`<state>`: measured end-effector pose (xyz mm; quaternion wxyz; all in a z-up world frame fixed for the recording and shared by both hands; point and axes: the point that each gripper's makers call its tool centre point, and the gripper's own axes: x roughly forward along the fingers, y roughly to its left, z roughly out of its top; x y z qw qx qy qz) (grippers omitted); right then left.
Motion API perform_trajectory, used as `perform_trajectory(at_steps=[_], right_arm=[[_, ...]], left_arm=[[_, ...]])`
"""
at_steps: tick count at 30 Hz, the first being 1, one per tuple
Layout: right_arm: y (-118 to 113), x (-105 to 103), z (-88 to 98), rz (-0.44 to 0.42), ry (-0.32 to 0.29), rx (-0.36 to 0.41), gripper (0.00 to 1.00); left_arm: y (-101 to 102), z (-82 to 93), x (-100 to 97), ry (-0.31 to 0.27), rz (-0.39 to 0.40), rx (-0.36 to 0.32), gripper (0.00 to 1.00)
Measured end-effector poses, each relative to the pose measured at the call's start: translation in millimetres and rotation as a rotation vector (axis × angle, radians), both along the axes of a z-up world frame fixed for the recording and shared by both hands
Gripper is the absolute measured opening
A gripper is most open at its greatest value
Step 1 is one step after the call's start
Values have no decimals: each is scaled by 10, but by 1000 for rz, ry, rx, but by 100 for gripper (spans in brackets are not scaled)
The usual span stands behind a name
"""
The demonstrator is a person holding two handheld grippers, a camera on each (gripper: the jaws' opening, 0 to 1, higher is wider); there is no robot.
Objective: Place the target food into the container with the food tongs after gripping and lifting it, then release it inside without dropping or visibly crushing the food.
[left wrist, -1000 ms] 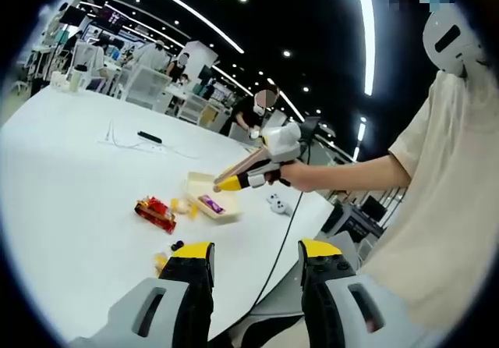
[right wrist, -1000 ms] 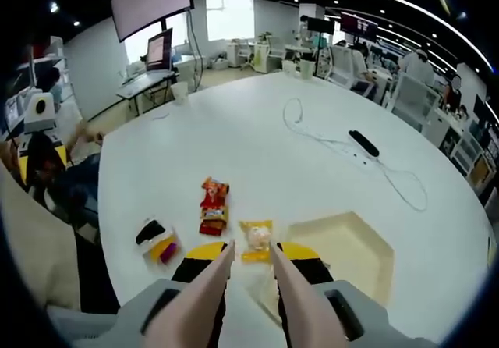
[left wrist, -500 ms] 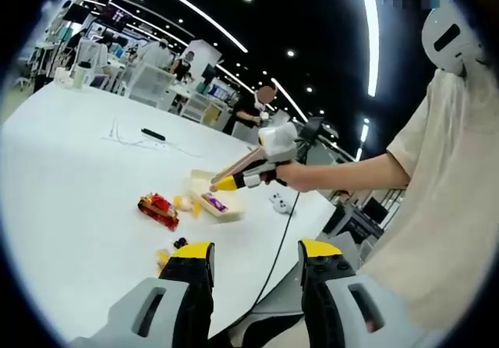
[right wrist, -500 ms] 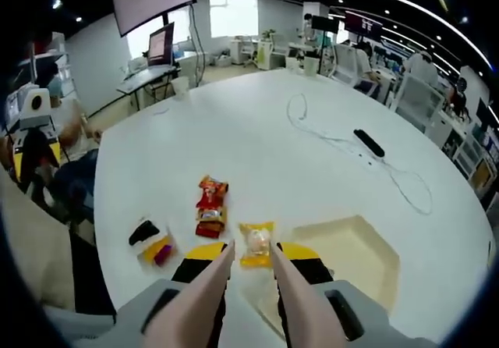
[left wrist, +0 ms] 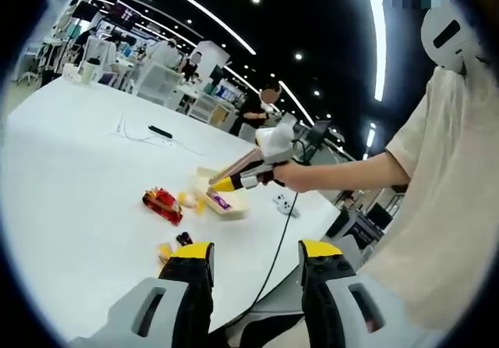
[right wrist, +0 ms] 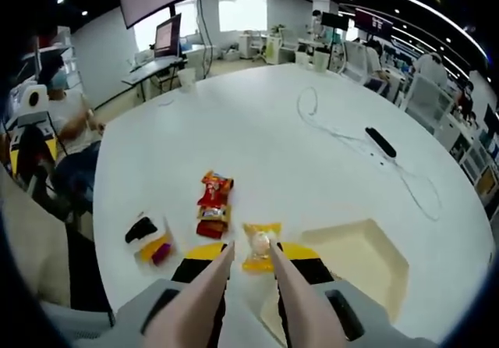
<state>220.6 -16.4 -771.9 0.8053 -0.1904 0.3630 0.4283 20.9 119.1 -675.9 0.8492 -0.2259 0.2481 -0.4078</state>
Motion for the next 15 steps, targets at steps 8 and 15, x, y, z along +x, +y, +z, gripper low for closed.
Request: perform_trajectory(at_steps=[8,15], right_arm=[[89,13,-13,16,-4,-5,25],[117,58,-75,18,5,-15,25]], left_arm=[[36,-7,-57,9,15,-8,43],[92,-23,-94,16,39,-16,43]])
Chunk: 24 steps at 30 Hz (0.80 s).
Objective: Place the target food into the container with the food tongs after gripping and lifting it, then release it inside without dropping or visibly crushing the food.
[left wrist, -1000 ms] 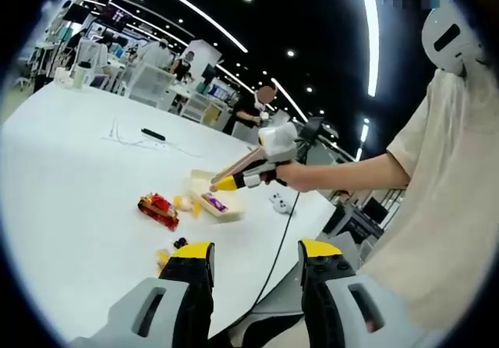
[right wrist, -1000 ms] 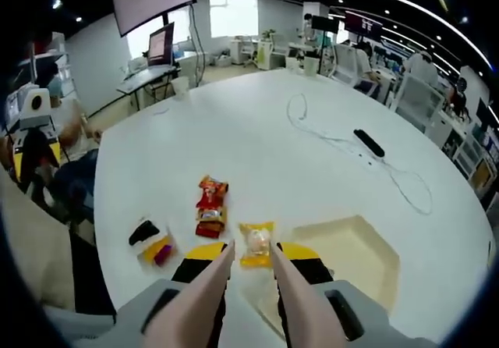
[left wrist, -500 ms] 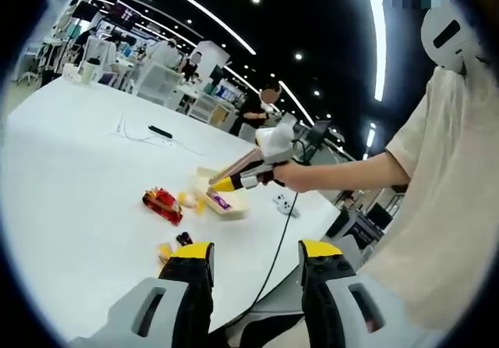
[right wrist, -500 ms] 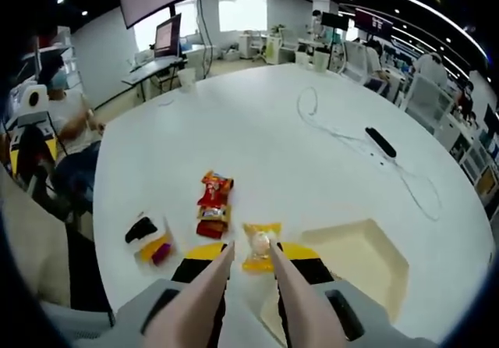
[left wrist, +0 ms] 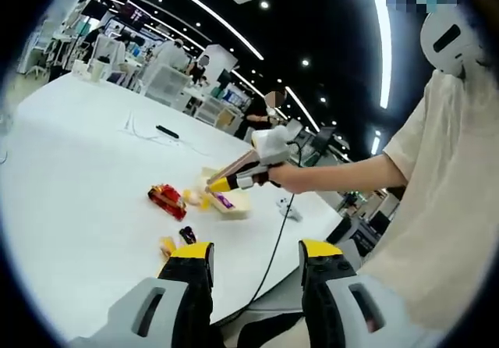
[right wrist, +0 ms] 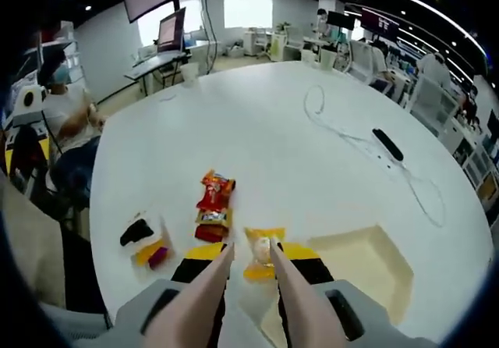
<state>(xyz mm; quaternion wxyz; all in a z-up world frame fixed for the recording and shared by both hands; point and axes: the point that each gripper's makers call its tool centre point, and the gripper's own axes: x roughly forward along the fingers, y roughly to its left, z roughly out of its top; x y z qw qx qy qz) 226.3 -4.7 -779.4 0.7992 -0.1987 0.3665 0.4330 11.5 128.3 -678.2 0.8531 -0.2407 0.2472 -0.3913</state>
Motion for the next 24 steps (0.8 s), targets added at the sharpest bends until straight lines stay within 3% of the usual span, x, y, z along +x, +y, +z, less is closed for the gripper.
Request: perform_trajectory(at_steps=[24], right_arm=[[-36,133,-330,-10,49,-65,26]], left_arm=[[6,13,14,5,6,9,43]])
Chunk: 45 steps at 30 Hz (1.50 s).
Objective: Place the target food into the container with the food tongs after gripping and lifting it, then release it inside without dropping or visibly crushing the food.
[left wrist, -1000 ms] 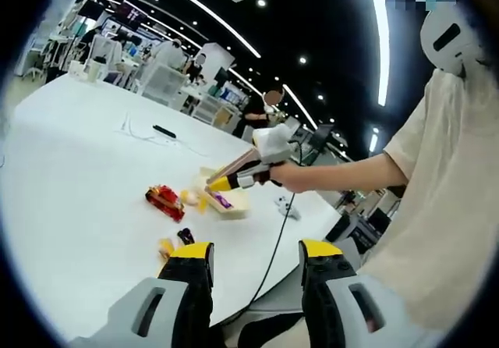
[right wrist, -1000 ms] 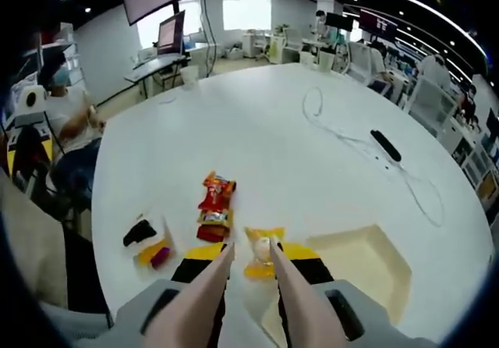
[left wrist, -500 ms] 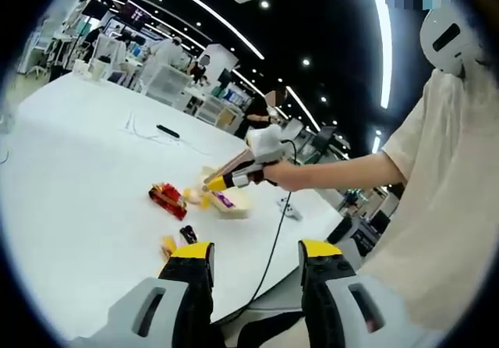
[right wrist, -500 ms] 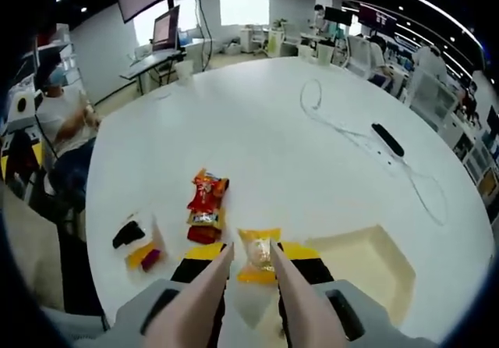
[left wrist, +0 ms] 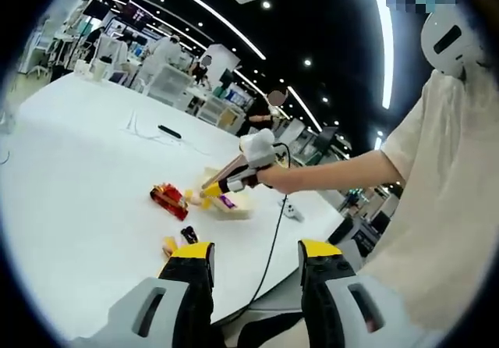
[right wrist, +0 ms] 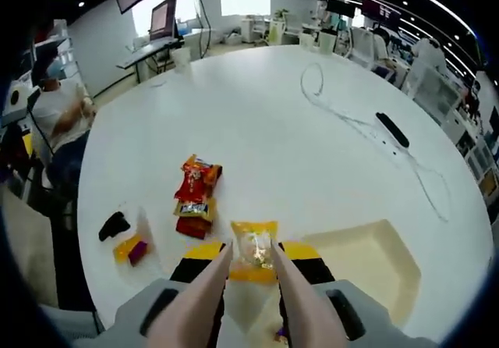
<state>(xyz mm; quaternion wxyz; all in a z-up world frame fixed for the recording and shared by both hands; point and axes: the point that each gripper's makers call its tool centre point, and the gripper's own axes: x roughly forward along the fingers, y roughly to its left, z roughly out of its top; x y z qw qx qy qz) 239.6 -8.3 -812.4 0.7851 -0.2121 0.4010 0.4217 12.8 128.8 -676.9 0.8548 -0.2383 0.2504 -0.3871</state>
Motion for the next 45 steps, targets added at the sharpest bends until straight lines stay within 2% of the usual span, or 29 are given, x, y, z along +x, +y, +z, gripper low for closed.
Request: perform_trajectory(at_steps=[21,45], right_arm=[[2,25,-142,0,28,-18,27],[52,43,-242,33,50,-57,27]], left_arm=[[-30,5,13,3,-22,5,43],[76,30,-12,2,26,-6,43]])
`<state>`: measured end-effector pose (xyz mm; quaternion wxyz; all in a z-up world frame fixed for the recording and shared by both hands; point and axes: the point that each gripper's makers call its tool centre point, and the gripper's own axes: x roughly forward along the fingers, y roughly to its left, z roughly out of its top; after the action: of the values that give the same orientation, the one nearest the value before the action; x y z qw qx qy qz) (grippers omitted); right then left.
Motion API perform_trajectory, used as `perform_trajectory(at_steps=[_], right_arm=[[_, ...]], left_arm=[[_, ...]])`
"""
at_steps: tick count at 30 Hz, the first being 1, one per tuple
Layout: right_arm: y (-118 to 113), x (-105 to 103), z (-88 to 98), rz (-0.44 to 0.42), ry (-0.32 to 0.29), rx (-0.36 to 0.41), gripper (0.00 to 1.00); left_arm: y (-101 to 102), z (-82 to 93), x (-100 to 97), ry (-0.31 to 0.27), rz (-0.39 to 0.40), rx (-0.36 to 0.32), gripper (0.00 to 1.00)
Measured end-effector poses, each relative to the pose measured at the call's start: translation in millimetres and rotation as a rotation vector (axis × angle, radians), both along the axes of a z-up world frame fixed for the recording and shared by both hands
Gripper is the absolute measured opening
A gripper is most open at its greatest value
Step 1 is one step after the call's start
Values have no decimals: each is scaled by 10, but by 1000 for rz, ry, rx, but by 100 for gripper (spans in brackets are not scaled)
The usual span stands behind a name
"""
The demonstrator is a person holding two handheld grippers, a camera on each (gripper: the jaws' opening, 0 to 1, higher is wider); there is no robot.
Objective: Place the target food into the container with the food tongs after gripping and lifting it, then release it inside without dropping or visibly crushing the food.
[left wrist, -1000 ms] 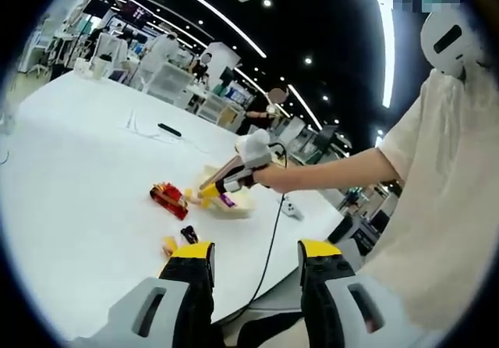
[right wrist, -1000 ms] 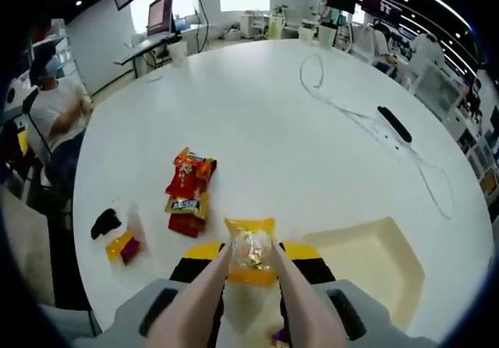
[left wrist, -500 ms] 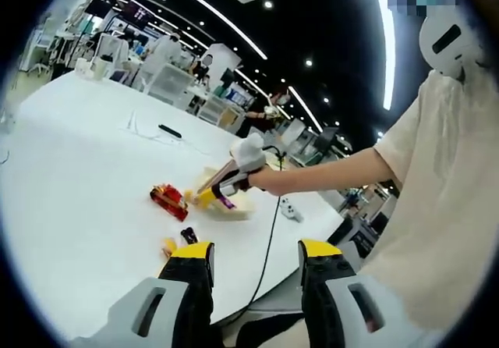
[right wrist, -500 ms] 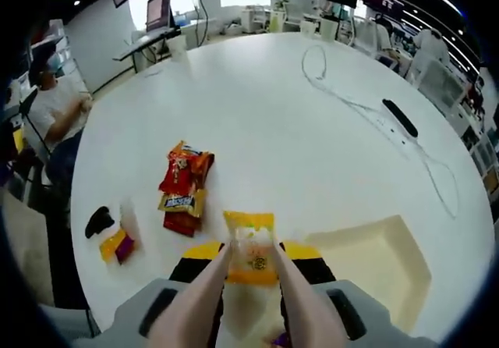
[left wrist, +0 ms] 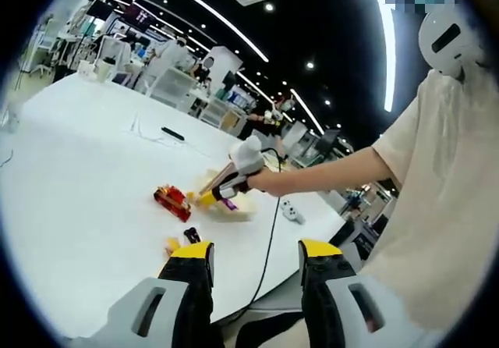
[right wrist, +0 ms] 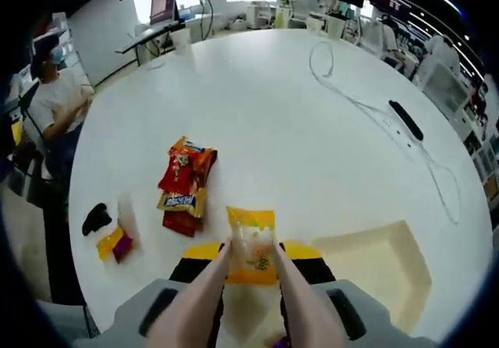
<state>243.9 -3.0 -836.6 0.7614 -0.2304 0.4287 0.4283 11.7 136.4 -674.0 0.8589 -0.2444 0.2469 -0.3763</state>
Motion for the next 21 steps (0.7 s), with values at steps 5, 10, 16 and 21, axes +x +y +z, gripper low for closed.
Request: perform_trajectory(at_steps=[5,10,16,21], right_arm=[[7,11,-9,4,2,-4,26],[13,7,-10,4,3,-10,26],[10,-4,-4,-4,-1,-11,25],[10,-8,-4,-4,1,-14,25]], left_arm=[[28,-8,-50,5,1,5,43],[52,3,-55,-1,18,7,42],[-21,-5,-98,-1,13,4,42],[-31,-8,-133,3,8,3,42]])
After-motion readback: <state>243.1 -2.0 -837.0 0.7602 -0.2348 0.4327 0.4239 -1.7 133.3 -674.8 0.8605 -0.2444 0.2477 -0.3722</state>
